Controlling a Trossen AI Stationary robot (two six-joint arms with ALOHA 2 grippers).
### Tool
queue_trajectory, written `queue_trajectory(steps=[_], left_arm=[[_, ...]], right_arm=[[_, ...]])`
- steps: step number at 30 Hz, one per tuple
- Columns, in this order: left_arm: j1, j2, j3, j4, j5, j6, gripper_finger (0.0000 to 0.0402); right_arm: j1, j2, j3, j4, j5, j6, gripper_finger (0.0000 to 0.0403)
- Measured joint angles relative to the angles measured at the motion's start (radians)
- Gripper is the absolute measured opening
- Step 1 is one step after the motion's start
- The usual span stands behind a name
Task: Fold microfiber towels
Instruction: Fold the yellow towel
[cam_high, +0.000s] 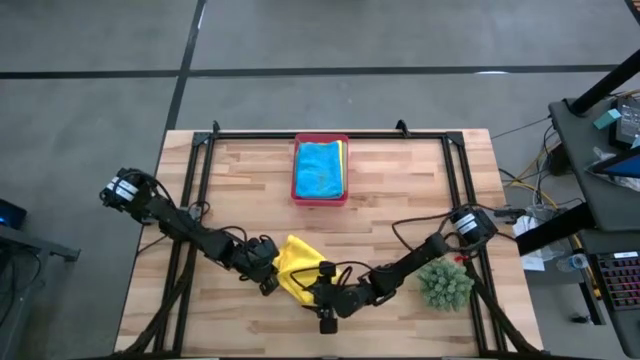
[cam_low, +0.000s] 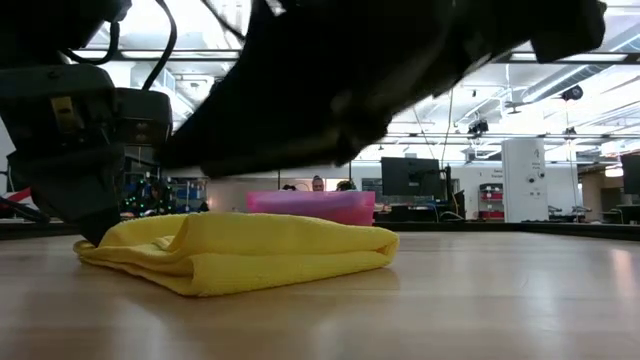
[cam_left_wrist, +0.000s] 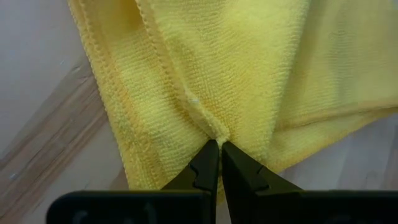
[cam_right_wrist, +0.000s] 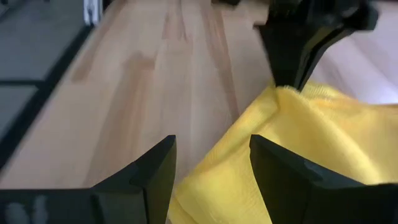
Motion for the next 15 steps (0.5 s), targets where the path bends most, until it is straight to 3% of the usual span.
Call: queue_trajectory(steps=[9, 15], left_arm=[[0.000, 0.000, -0.001, 0.000, -0.001, 0.006, 0.0002], [0.000, 0.000, -0.001, 0.000, -0.002, 0.008, 0.0002]], right_arm=[[-0.001, 0.036, 0.173, -0.346, -0.002, -0.007, 0.0194], [-0.001, 0.054, 0.207, -0.352, -0.004, -0.005, 0.0194]])
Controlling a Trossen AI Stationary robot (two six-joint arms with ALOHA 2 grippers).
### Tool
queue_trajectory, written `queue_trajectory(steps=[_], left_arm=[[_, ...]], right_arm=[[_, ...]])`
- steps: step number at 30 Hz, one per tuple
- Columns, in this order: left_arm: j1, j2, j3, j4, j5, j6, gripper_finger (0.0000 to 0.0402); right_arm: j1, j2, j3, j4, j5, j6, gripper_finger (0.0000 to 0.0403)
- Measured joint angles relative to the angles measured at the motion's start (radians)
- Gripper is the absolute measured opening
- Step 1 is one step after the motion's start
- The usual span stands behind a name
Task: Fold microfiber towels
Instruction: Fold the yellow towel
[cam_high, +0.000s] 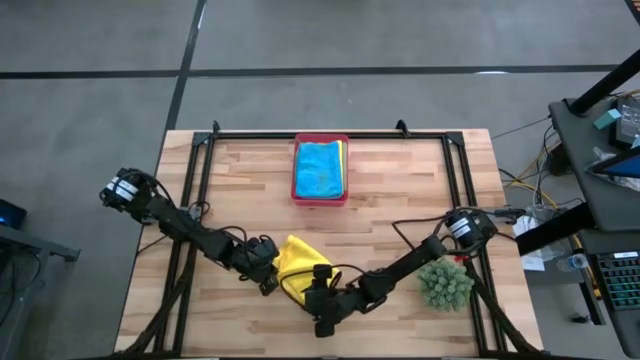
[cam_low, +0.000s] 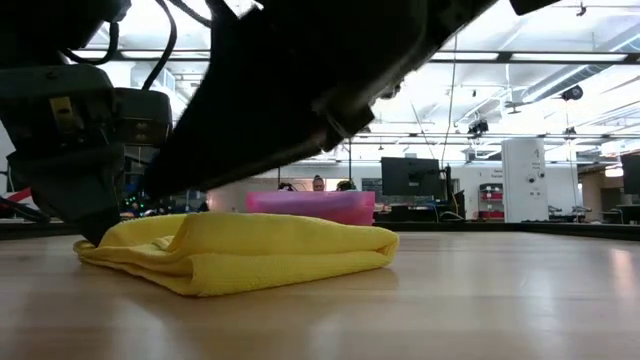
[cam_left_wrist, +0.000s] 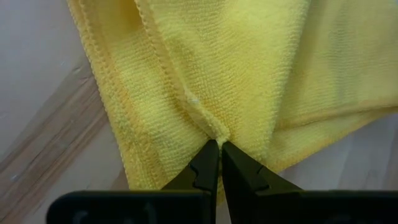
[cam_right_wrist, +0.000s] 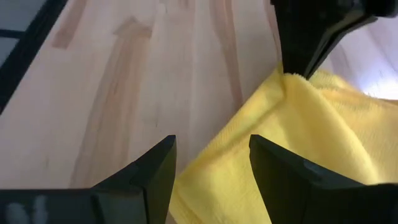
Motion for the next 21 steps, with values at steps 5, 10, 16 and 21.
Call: queue_trajectory(steps=[5, 10, 16, 21], left_arm=[[0.000, 0.000, 0.000, 0.000, 0.000, 0.000, 0.0002], [0.000, 0.000, 0.000, 0.000, 0.000, 0.000, 0.0002], [0.000, 0.000, 0.002, -0.002, -0.001, 0.000, 0.0002], [0.000, 0.000, 0.000, -0.001, -0.001, 0.000, 0.0002]], right_arm=[[-0.003, 0.030, 0.005, -0.022, -0.003, 0.002, 0.0181], [-0.002, 0.021, 0.005, -0.026, -0.003, 0.005, 0.0146], [-0.002, 0.014, 0.005, -0.051, -0.009, 0.006, 0.0089], [0.002, 0.012, 0.005, -0.060, -0.033, -0.003, 0.0034]])
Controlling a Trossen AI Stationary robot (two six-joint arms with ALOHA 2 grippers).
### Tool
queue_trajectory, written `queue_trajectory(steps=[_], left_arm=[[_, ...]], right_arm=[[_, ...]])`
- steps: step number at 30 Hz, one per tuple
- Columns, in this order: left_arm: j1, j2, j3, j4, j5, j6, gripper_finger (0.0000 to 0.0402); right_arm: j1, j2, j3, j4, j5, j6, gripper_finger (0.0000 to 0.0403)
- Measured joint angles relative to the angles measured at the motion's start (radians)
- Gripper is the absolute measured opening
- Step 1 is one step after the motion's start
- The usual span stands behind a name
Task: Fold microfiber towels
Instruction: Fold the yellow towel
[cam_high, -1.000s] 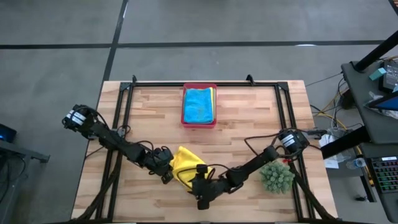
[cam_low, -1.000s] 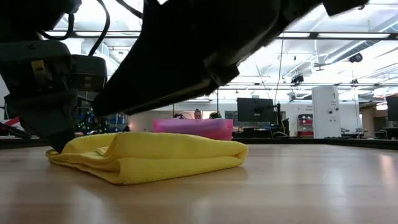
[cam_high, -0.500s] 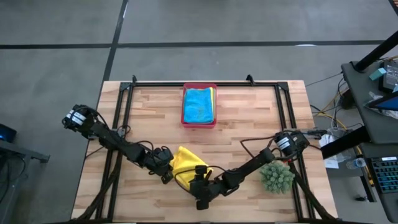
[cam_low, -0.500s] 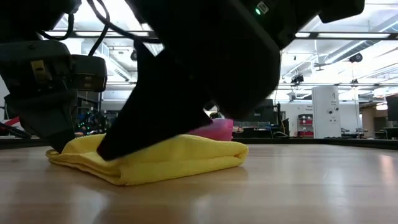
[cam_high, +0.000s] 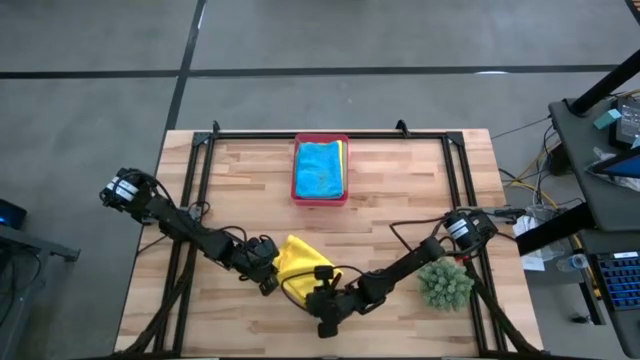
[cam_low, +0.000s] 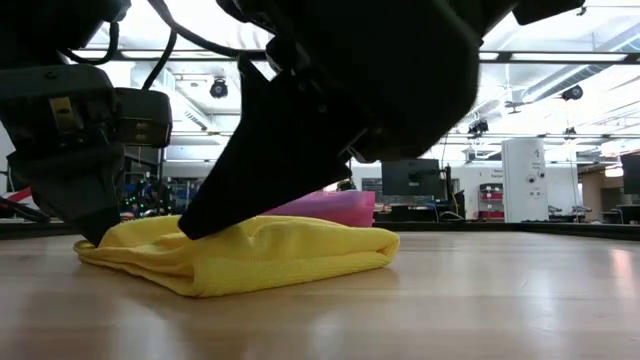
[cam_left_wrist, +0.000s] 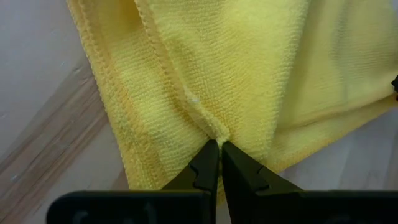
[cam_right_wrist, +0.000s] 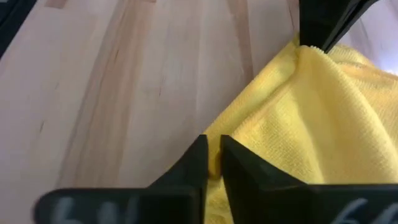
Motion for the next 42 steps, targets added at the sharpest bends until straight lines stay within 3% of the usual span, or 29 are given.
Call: queue_trajectory(steps=[5, 22, 25, 42], left_arm=[[0.000, 0.000, 0.001, -0.001, 0.000, 0.002, 0.0002], [0.000, -0.087, 0.001, -0.083, 0.020, 0.027, 0.0002], [0.000, -0.102, -0.001, -0.084, 0.020, 0.028, 0.0002], [-0.001, -0.103, -0.003, -0.084, 0.081, 0.022, 0.0002]], right_arm=[[0.008, -0.008, 0.000, -0.011, 0.000, -0.014, 0.0010], [0.024, -0.017, 0.000, -0.067, 0.000, -0.008, 0.0009], [0.023, -0.017, 0.000, -0.067, -0.042, -0.012, 0.0009], [0.023, -0.016, 0.000, -0.064, -0.079, -0.015, 0.0009]])
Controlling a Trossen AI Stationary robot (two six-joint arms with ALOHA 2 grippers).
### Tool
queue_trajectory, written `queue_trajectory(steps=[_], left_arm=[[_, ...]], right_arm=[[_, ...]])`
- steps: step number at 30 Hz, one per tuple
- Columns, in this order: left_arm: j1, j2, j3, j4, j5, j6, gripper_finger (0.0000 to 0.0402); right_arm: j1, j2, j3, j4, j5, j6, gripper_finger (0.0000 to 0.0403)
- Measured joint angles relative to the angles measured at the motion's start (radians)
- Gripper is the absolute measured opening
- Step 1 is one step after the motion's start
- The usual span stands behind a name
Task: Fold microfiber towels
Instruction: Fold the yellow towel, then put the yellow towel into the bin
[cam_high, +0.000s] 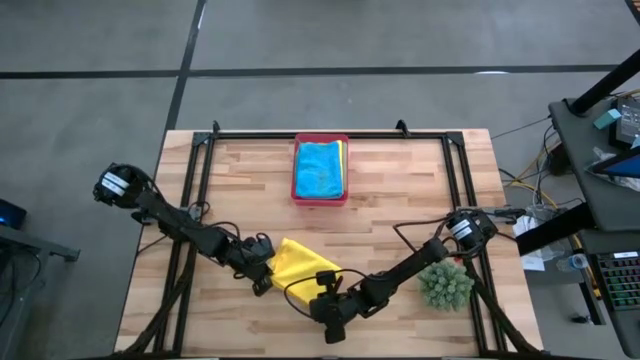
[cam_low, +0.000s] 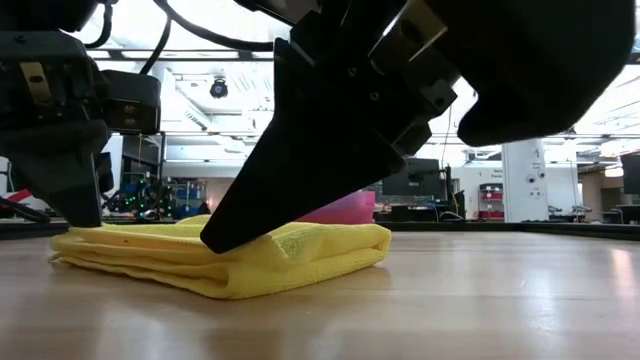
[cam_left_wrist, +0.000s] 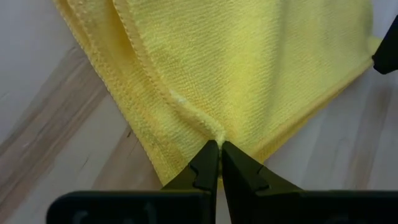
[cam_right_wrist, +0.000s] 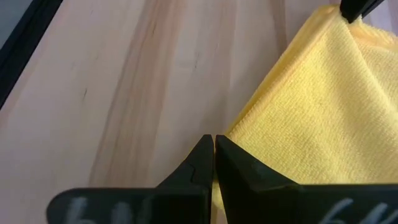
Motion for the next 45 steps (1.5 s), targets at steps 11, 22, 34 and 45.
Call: queue_trajectory(steps=[11, 22, 34, 45], left_arm=[[0.000, 0.000, 0.000, -0.015, 0.013, 0.052, 0.0062], [0.000, -0.030, 0.000, -0.210, 0.073, 0.050, 0.0123], [0.001, -0.130, 0.020, -0.223, 0.091, -0.045, 0.0123], [0.007, -0.184, 0.018, -0.167, -0.103, -0.187, 0.0124]], right_arm=[[0.000, 0.001, 0.000, -0.027, -0.030, 0.000, 0.0040], [0.000, -0.027, 0.006, -0.084, -0.027, 0.002, 0.0135], [0.005, -0.156, 0.001, -0.326, -0.015, 0.139, 0.0149], [0.077, -0.259, -0.148, -0.328, 0.085, 0.461, 0.0146]])
